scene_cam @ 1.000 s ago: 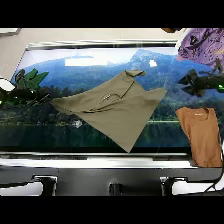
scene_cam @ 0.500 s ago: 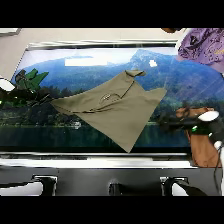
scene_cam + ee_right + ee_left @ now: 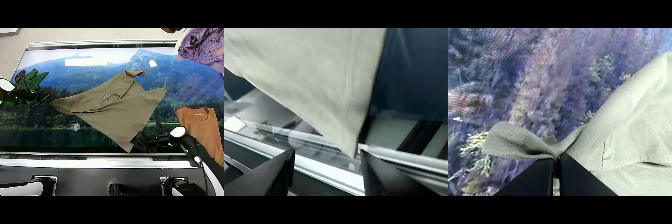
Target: Fold the clothes and pants, and hang the long-sleeved shirts on hangers.
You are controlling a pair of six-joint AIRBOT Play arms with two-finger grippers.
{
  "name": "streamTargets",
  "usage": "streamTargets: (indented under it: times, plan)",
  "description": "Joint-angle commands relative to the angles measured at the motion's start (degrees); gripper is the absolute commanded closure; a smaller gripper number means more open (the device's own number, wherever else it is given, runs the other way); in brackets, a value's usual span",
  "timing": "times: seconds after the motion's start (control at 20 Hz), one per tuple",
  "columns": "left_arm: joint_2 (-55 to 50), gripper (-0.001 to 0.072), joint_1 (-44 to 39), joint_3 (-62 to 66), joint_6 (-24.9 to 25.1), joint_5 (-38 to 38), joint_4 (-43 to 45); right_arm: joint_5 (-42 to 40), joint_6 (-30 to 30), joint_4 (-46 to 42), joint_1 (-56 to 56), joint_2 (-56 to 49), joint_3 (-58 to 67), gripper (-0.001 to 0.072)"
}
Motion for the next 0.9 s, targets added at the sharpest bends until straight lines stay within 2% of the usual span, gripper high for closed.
streamTargets:
  times: [0.0, 0.2, 0.6, 0.75, 0.8, 0.85]
  plan:
    - [0.0, 0.0691, 0.1, 0.0, 0.0, 0.1, 0.0, 0.8, 1.6, -1.1, 1.4, 0.1, -0.4, 0.0232]
    - [-0.3, 0.0691, 0.1, 0.0, 0.0, 0.1, 0.0, -0.8, 1.7, -2.4, 1.5, 0.1, -0.4, 0.0232]
    - [-0.5, 0.0691, 0.1, 0.0, 0.0, 0.1, 0.0, -10.6, 2.8, 0.2, 9.2, -5.3, -0.5, 0.0237]
    - [-0.5, 0.0691, 0.1, 0.0, 0.0, 0.1, 0.0, -12.5, 2.5, 1.7, 9.2, -5.3, -0.4, 0.0501]
    - [-0.5, 0.0690, 0.1, 0.0, 0.0, 0.1, 0.0, -12.8, 2.5, 1.9, 9.2, -5.3, -0.3, 0.0619]
    - [-0.4, 0.0691, 0.1, 0.0, 0.0, 0.1, 0.0, -13.1, 2.5, 2.1, 9.2, -5.3, -0.2, 0.0652]
